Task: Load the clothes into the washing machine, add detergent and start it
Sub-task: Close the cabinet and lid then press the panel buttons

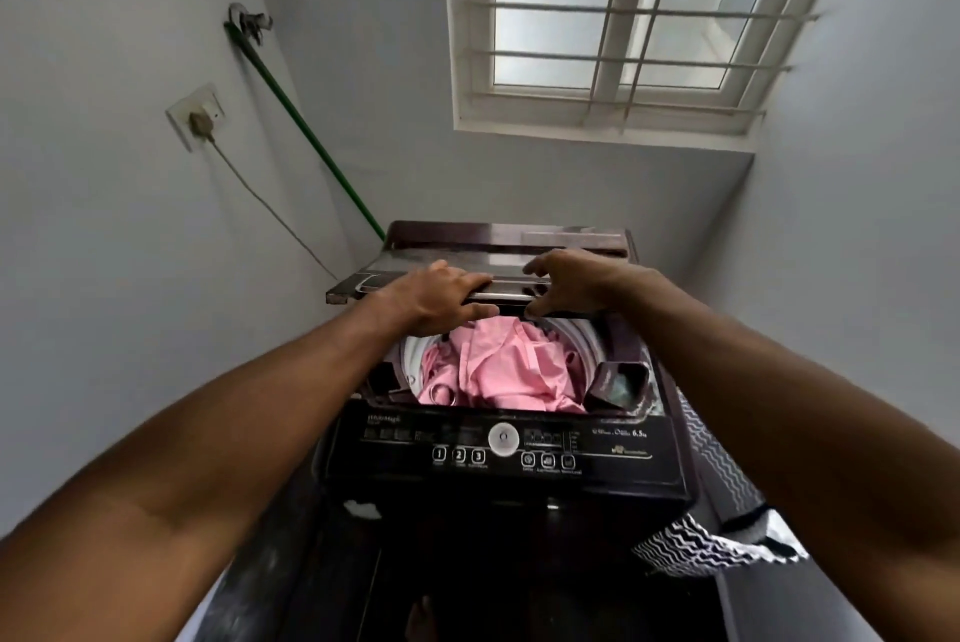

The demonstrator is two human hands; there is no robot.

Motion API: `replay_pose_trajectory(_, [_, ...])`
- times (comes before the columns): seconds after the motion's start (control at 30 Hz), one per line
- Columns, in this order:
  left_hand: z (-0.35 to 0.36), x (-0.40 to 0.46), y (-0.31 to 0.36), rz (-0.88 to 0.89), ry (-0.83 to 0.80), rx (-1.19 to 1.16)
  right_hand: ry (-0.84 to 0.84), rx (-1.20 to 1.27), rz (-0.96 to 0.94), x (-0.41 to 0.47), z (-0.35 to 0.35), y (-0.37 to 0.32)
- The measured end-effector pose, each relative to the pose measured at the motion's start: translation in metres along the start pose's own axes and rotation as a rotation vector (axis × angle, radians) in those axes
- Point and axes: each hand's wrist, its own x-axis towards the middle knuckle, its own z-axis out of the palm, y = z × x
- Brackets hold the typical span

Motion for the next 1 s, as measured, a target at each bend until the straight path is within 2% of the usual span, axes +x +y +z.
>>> replay_pose_trajectory(0.17, [0.041, -0.012, 0.007, 0.007, 0.058, 0.110, -0.005, 0.017, -0.029, -0.002, 0.046, 0.008])
replay_pose_trajectory(0.4, [0.092, -0.019, 0.019, -0.030, -0.016, 0.176, -0.033, -0.066, 0.014, -0.006, 0.096, 0.011])
replay_pose_trajectory(1.0, [0.119, 0.004, 0.017, -0.194, -0.077, -0.159, -0.106, -0.105, 0.058, 0.006, 0.148, 0.018])
